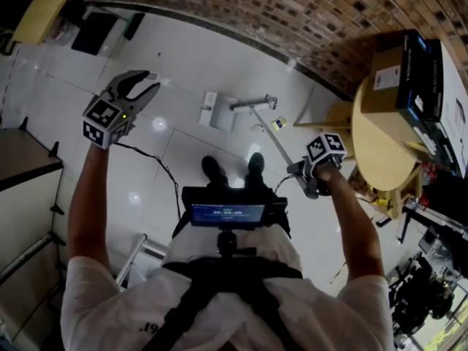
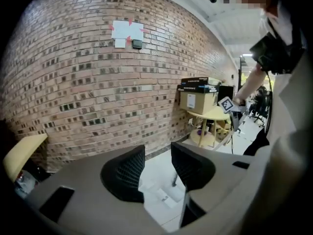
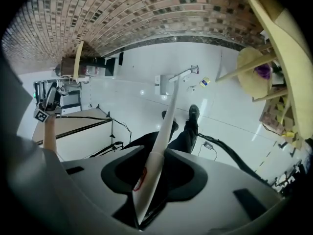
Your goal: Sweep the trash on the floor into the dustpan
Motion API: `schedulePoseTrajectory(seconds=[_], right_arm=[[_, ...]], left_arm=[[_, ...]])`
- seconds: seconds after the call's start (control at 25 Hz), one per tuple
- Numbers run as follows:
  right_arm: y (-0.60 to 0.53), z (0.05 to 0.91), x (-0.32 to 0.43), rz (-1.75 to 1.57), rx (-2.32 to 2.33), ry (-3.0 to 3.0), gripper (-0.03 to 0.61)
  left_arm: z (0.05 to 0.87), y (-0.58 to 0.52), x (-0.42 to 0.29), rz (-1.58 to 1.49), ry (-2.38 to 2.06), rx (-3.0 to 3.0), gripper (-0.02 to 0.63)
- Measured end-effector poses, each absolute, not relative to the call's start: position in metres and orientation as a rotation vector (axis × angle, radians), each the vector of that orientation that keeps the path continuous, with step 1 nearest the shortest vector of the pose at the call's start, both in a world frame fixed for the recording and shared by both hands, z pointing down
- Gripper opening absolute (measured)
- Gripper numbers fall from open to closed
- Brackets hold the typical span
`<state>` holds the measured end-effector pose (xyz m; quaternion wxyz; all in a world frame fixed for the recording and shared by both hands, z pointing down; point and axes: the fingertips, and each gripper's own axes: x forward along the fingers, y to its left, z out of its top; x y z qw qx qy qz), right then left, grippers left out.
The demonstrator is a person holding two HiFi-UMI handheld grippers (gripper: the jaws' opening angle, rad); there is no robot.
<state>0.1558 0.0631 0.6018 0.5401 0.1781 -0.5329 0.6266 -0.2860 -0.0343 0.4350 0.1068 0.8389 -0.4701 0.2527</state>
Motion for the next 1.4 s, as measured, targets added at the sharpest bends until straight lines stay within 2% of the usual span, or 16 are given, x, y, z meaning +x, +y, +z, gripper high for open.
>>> schedulePoseTrajectory(seconds=[0.36,0.52,0.72,0.8,1.04,1.24,1.4], right_arm=[[0.075,0.6,0.237,1.111,0.502,-1.217,0.11],[0.056,0.6,0.273,0.756,0.534,-1.165,0.109],[0.058,0.594,0.297,0.725,0.534,-1.108,0.107],[0.064,0.596,0.3,0.804,0.537,-1.089,0.107],[0.092,0.624,0.288,1.319,0.61,-1.041,0.107],[0.115,0.633,0.255,1.632,0.617,-1.038,0.11],[0.094,0.626,0.224,1.826,0.651,-1.073,0.115]], left_arm=[[0.489,-0.038,-0.32,0.948,-1.337,2.329,0.187],[0.512,-0.041,-0.325,1.094,-1.309,2.302,0.187],[0.539,-0.045,-0.333,1.214,-1.261,2.238,0.187],[0.545,-0.046,-0.336,1.23,-1.247,2.226,0.187],[0.524,-0.05,-0.331,1.108,-1.334,2.257,0.187],[0.513,-0.048,-0.318,1.07,-1.34,2.28,0.187],[0.484,-0.044,-0.277,0.977,-1.346,2.373,0.187]])
